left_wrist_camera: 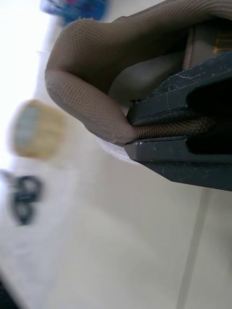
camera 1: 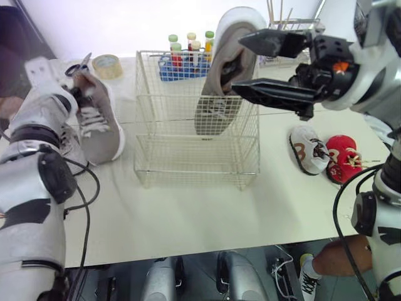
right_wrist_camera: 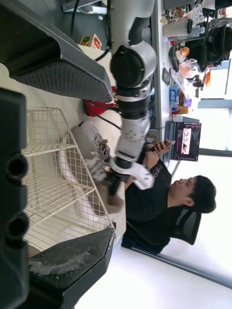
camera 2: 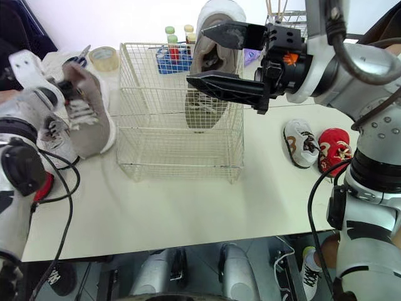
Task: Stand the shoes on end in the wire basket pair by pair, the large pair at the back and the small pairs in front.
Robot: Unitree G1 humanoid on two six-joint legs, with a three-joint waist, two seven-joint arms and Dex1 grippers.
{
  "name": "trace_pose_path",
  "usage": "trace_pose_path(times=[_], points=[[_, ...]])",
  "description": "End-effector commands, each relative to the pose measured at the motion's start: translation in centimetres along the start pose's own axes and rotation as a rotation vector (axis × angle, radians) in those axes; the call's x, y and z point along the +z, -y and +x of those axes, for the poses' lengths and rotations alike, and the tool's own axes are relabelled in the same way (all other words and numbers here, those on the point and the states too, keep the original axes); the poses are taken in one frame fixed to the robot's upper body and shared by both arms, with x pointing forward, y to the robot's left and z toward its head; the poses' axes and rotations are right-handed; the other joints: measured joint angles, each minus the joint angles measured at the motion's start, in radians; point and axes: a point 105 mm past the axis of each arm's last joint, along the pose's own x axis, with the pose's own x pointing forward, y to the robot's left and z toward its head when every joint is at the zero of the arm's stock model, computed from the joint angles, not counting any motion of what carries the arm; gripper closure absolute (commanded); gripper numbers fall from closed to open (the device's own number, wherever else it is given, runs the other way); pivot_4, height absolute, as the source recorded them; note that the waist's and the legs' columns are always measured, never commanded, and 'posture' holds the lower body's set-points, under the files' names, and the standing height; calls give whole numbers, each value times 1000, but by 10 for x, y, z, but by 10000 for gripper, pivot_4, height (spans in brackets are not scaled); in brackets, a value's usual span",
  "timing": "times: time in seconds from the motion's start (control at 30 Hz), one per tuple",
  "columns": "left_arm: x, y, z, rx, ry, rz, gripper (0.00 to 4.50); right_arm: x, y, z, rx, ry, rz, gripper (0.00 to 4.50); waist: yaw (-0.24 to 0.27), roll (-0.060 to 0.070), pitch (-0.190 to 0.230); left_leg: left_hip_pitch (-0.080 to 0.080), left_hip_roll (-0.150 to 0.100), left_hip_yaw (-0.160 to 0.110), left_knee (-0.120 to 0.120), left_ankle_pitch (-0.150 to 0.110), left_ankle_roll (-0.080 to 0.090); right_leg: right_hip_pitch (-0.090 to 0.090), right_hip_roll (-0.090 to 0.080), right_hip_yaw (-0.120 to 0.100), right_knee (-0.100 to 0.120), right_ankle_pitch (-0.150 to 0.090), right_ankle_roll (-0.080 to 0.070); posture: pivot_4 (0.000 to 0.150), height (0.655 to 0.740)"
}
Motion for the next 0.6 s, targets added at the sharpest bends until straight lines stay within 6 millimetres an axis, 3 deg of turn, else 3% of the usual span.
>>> trace_pose_path(times=[0.03,0.13,0.3,0.6], points=[[108,18,-22,-69,379,-81,44852,7,-1,-2,-5,17,-40,0,4,0,0,-1,0,0,0,0,0,0,0,0,-1,1,1,1500,7400],[154,43,-44,-135,605,-57,44852,5,2,0,-7,18,-38,0,5,-1,0,-3,-1,0,1,-1,2,-1,-2,0,-2,1,2,1500,7400],[191,69,-78,-197,864,-126,44852,4,5,0,-6,16,-37,0,5,-1,0,-3,-2,1,1,-1,3,0,-2,0,-2,2,3,1500,7400],[208,151,-157,-462,1180,-229,44852,1,6,-9,-43,-9,-16,0,5,-1,0,-3,-2,1,2,-1,3,0,-2,0,-2,2,4,1500,7400]])
